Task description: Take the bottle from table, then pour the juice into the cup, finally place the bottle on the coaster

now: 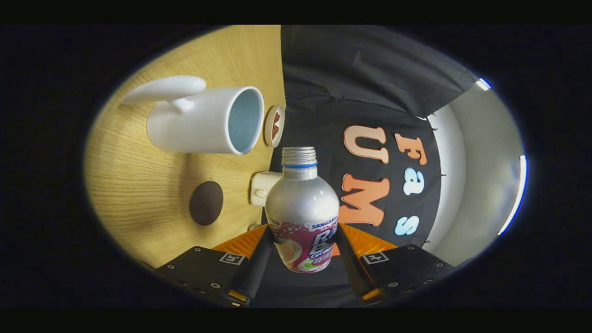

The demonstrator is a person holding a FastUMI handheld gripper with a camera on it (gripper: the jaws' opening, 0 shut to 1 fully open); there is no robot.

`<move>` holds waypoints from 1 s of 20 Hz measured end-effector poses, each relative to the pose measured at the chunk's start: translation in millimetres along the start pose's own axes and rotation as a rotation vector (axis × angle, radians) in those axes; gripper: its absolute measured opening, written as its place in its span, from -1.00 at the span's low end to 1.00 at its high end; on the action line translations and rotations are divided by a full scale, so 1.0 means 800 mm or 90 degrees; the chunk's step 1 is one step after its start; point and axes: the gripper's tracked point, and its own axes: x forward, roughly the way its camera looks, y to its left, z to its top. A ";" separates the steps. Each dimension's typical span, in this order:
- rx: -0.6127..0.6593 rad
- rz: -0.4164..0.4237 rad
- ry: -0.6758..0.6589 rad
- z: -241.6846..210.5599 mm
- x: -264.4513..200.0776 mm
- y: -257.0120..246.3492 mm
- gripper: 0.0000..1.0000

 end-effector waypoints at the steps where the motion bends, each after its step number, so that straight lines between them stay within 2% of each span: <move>1: -0.008 -0.004 -0.002 0.000 0.001 -0.001 0.52; 20: -0.052 -0.044 -0.019 -0.002 0.010 -0.006 0.52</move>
